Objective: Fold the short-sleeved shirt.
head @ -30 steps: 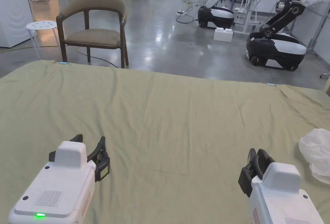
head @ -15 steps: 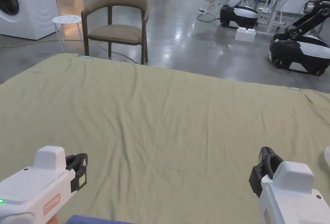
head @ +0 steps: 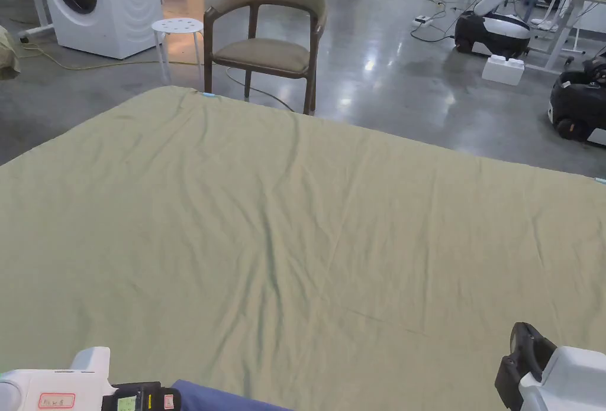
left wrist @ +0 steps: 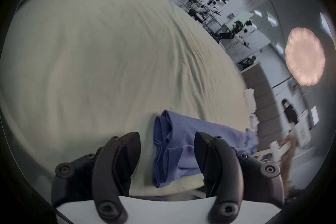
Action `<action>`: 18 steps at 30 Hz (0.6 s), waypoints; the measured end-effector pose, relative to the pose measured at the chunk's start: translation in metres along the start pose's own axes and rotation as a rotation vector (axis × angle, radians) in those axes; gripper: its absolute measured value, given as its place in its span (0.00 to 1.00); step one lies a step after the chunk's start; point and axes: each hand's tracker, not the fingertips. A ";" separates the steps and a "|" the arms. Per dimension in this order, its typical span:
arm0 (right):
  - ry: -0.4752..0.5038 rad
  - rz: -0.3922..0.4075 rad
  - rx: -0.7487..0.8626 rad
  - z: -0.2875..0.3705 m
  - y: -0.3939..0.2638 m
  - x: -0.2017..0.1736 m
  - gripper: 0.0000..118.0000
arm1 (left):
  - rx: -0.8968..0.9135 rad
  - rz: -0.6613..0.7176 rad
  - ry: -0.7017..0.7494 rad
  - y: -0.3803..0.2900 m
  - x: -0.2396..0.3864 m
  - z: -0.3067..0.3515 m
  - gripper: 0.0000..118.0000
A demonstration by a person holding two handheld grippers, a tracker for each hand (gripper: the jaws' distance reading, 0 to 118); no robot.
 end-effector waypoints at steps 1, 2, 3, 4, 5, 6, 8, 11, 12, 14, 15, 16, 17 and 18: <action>0.002 0.003 -0.005 0.001 0.000 0.000 0.00 | -0.024 0.031 -0.053 0.002 -0.009 -0.006 0.54; 0.001 0.005 -0.009 0.001 -0.001 -0.001 0.00 | -0.038 0.063 -0.094 0.002 -0.016 -0.012 0.54; 0.000 0.006 -0.013 0.001 -0.002 -0.001 0.00 | -0.029 0.089 -0.134 0.002 -0.022 -0.014 0.53; 0.000 0.007 -0.018 0.001 -0.002 -0.001 0.00 | -0.022 0.121 -0.191 0.003 -0.027 -0.017 0.52; -0.002 0.007 -0.022 0.001 -0.003 -0.001 0.00 | -0.045 0.162 -0.251 0.005 -0.032 -0.023 0.50; -0.004 0.007 -0.026 0.001 -0.004 -0.001 0.00 | -0.069 0.191 -0.286 0.005 -0.037 -0.030 0.47; -0.006 0.001 -0.035 0.000 -0.005 -0.001 0.00 | -0.101 0.206 -0.282 -0.008 -0.023 -0.038 0.33; -0.006 -0.010 -0.047 -0.001 -0.006 0.000 0.00 | -0.100 0.183 -0.246 -0.012 -0.031 -0.045 0.17; -0.007 -0.011 -0.049 -0.002 -0.006 0.001 0.00 | -0.098 0.175 -0.244 -0.011 -0.029 -0.044 0.16; -0.006 -0.012 -0.053 -0.003 -0.005 0.002 0.00 | -0.092 0.100 -0.199 -0.010 -0.019 -0.039 0.12; -0.006 -0.011 -0.055 -0.004 -0.005 0.002 0.00 | -0.091 0.068 -0.184 -0.014 -0.005 -0.032 0.11; -0.006 -0.010 -0.056 -0.004 -0.004 0.003 0.00 | -0.087 0.043 -0.166 -0.014 0.002 -0.028 0.11; -0.005 -0.008 -0.055 -0.005 -0.003 0.004 0.00 | -0.080 0.031 -0.159 -0.015 0.009 -0.024 0.10; -0.005 -0.007 -0.053 -0.005 -0.002 0.004 0.00 | -0.067 0.018 -0.160 -0.015 0.015 -0.019 0.10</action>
